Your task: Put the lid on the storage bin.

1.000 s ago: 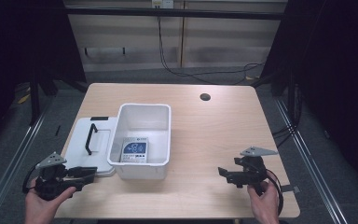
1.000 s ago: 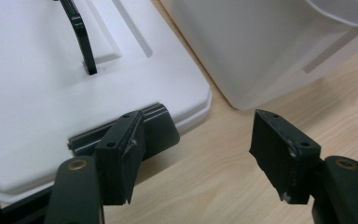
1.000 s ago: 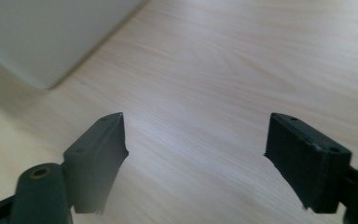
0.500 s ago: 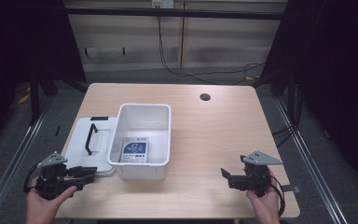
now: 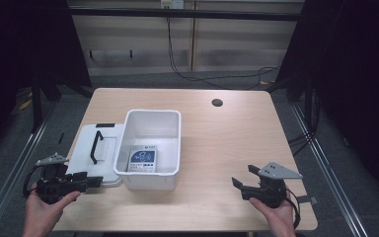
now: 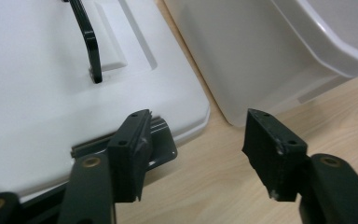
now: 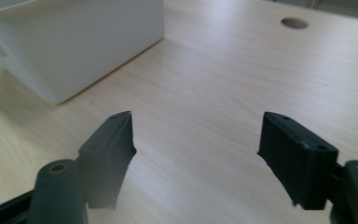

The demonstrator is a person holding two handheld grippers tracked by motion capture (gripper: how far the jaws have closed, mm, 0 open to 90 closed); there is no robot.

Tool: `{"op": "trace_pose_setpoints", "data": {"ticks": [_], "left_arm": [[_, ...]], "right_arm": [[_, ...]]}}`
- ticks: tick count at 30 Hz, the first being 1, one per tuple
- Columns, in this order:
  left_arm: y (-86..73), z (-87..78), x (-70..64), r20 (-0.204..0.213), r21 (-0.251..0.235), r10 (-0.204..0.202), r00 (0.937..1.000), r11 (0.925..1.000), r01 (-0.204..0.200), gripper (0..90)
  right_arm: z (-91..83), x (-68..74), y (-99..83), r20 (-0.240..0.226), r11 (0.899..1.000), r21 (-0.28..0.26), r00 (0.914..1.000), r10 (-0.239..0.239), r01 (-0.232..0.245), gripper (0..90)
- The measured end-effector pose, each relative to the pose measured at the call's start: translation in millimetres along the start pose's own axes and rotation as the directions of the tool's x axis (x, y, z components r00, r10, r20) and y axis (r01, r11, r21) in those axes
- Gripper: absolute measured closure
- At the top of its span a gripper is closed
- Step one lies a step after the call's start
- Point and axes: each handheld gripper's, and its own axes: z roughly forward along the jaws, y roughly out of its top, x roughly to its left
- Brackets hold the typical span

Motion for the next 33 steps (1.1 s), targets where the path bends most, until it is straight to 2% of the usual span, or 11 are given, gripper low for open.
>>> {"op": "trace_pose_setpoints", "data": {"ticks": [1,5,11,18,24,25,26,27,29,31,33], "left_arm": [[2.7,-2.1,-0.4,0.0,0.002,-0.005,1.0,1.0,0.005,46.3],[12.9,-4.4,-4.1,-0.058,0.041,0.03,0.9979,0.9988,-0.028,49.5],[30.4,-5.0,0.0,-0.023,0.059,0.019,0.9996,0.9981,-0.018,47.3],[47.3,-2.5,3.9,-0.045,0.093,-0.005,0.999,0.9956,0.01,46.5],[58.3,3.0,8.4,-0.062,0.147,-0.011,0.998,0.9889,0.02,41.9],[60.8,3.5,9.6,-0.07,0.151,-0.015,0.9974,0.9883,0.025,40.4],[66.6,4.1,11.7,-0.093,0.16,-0.041,0.9948,0.9856,0.056,41.1],[66.6,4.1,11.7,-0.093,0.16,-0.041,0.9948,0.9856,0.056,43.4],[73.1,6.2,13.3,-0.141,0.196,-0.022,0.9897,0.9793,0.05,43.5],[79.5,7.2,14.5,-0.141,0.214,-0.024,0.9897,0.9754,0.054,45.8],[86.3,7.2,16.1,-0.164,0.221,-0.021,0.9863,0.9735,0.057,47.8]], "right_arm": [[-1.7,3.6,0.2,0.034,0.999,-0.028,0.9993,-0.019,0.02,23.3],[-3.0,6.5,-0.1,0.04,0.999,-0.042,0.9988,-0.028,0.03,24.5],[-1.3,6.6,-0.1,0.027,0.999,-0.032,0.9995,-0.019,0.02,25.2],[-1.6,4.5,-0.6,0.017,1.0,-0.028,0.9998,0.006,-0.005,24.9],[-1.6,4.1,-1.2,0.008,0.999,-0.016,0.9993,0.036,-0.035,25.2],[-0.9,4.3,-1.0,0.008,0.999,-0.015,0.9993,0.037,-0.037,25.2],[-0.6,4.0,-0.9,0.006,0.999,-0.013,0.9995,0.031,-0.031,25.2],[-0.6,4.0,-0.9,0.006,0.999,-0.013,0.9995,0.031,-0.031,25.2],[-0.3,4.1,-0.7,0.003,1.0,-0.012,0.9996,0.028,-0.028,25.2],[0.0,4.2,-0.7,0.001,1.0,-0.01,0.9996,0.028,-0.028,25.3],[0.0,4.4,-0.7,0.002,1.0,-0.007,0.9996,0.028,-0.028,25.2]]}}
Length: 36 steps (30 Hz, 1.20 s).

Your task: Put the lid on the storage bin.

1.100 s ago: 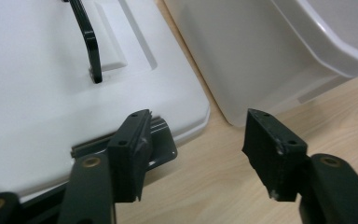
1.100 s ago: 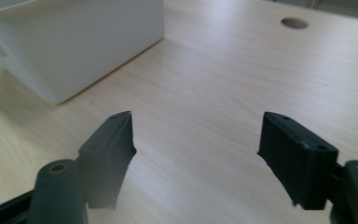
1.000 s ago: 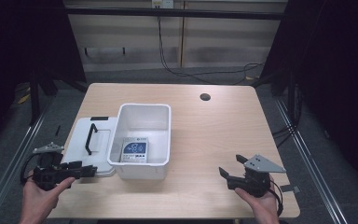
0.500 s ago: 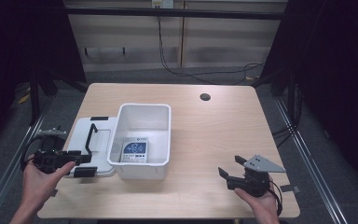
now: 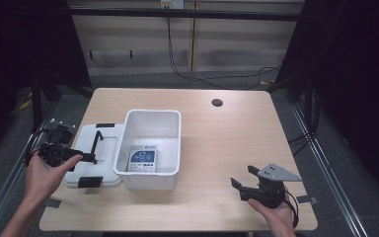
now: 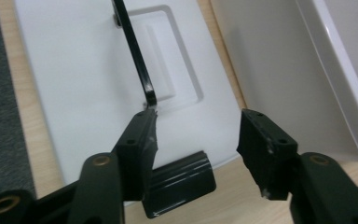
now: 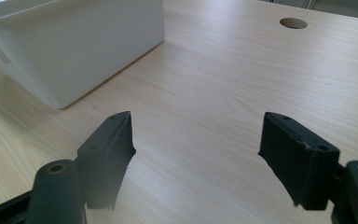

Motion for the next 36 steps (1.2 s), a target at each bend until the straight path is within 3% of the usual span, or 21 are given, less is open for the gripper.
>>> {"op": "trace_pose_setpoints", "data": {"ticks": [4,8,19,25,29,36], "left_arm": [[11.2,-1.4,-0.1,-0.023,0.02,-0.022,0.9995,0.9995,0.023,52.1],[22.4,3.6,0.3,-0.058,0.053,-0.016,0.9982,0.9984,0.019,54.0],[36.0,16.6,10.8,-0.086,0.104,-0.041,0.9955,0.9933,0.05,57.3],[50.1,20.3,9.2,-0.115,0.124,-0.058,0.9917,0.9896,0.072,59.2],[56.7,26.1,8.2,-0.116,0.154,-0.046,0.9922,0.986,0.064,59.7],[59.0,45.4,14.8,-0.117,0.184,-0.081,0.9898,0.9776,0.102,63.5]], "right_arm": [[0.0,0.4,-0.1,-0.006,1.0,0.001,1.0,0.001,-0.001,25.2],[0.4,0.0,-0.2,-0.01,1.0,0.004,0.9999,0.006,-0.005,25.1],[0.6,-0.6,-0.4,-0.018,1.0,0.008,0.9997,0.015,-0.015,25.0],[1.2,-0.9,-0.5,-0.022,1.0,0.01,0.9997,0.013,-0.013,24.9],[1.2,-1.2,-0.7,-0.024,1.0,0.014,0.9996,0.013,-0.013,24.9],[0.9,-1.1,-0.8,-0.027,1.0,0.014,0.9995,0.014,-0.014,24.8]]}}
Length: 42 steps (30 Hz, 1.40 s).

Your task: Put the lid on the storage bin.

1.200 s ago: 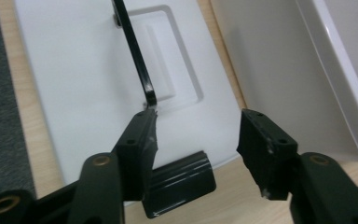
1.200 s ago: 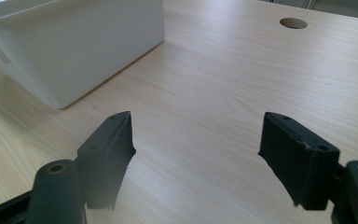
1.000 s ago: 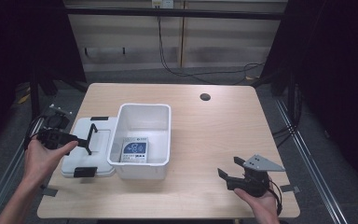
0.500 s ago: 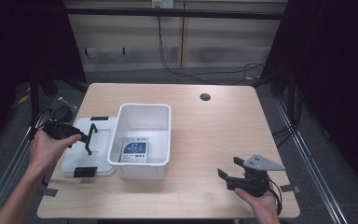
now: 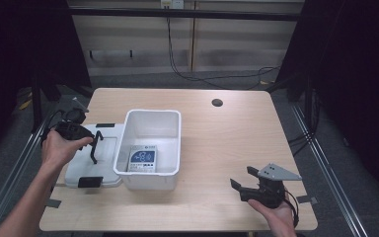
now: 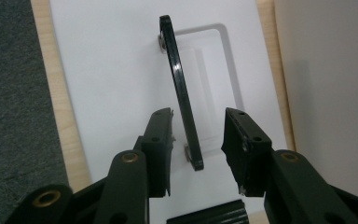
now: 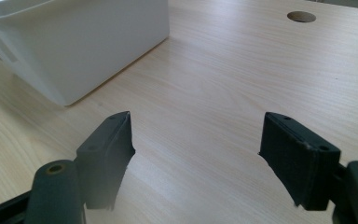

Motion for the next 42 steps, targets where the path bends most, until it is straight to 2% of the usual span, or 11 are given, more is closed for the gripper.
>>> {"op": "trace_pose_setpoints", "data": {"ticks": [6,9,17,19,24,30,42], "left_arm": [[4.2,9.6,-0.1,-0.018,0.025,-0.014,0.9997,0.9996,0.014,66.0],[8.0,13.5,-0.1,-0.028,0.033,-0.005,0.9996,0.9994,0.006,66.1],[18.1,20.6,-1.9,-0.049,0.073,-0.027,0.9984,0.9969,0.031,71.0],[20.5,22.7,-0.6,-0.045,0.075,-0.035,0.9984,0.9964,0.038,71.9],[25.1,27.3,-1.8,-0.065,0.078,-0.068,0.9956,0.9943,0.073,77.1],[29.6,34.5,-7.8,-0.091,0.111,-0.055,0.9943,0.9917,0.065,79.6],[31.4,35.7,-6.3,-0.104,0.13,-0.079,0.9914,0.9872,0.092,81.7]], "right_arm": [[1.0,0.0,-0.1,-0.003,1.0,0.006,1.0,0.002,-0.002,24.5],[0.9,0.1,0.1,0.001,1.0,0.006,1.0,-0.001,0.001,24.6],[-0.7,-2.1,-0.7,0.005,1.0,0.004,1.0,0.007,-0.007,24.6],[-0.9,-2.4,-0.8,0.005,1.0,0.004,0.9999,0.009,-0.009,24.6],[-0.4,-2.0,-0.7,0.001,1.0,0.006,1.0,0.007,-0.007,24.4],[0.2,-1.2,-0.9,-0.004,1.0,0.012,1.0,0.008,-0.008,24.2],[1.6,-1.4,-1.0,-0.007,1.0,0.019,0.9999,0.01,-0.01,23.9]]}}
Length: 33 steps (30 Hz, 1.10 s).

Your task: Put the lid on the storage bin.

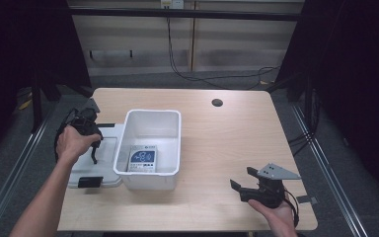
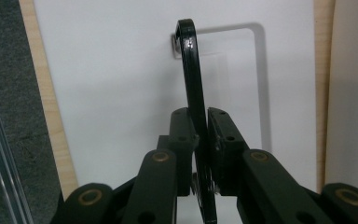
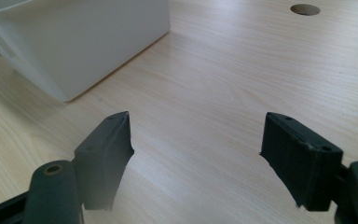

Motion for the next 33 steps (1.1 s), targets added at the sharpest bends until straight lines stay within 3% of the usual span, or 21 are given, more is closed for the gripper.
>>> {"op": "trace_pose_setpoints", "data": {"ticks": [15,33], "left_arm": [[-1.8,-6.6,1.8,0.014,0.002,-0.014,0.9998,0.9999,0.014,84.9],[-8.2,-35.7,17.5,0.018,0.0,-0.018,0.9997,0.9998,0.018,84.9]], "right_arm": [[0.5,-1.1,-0.2,0.001,1.0,0.005,1.0,0.004,-0.004,23.5],[0.9,-0.6,-0.1,0.003,1.0,0.011,1.0,0.005,-0.005,23.5]]}}
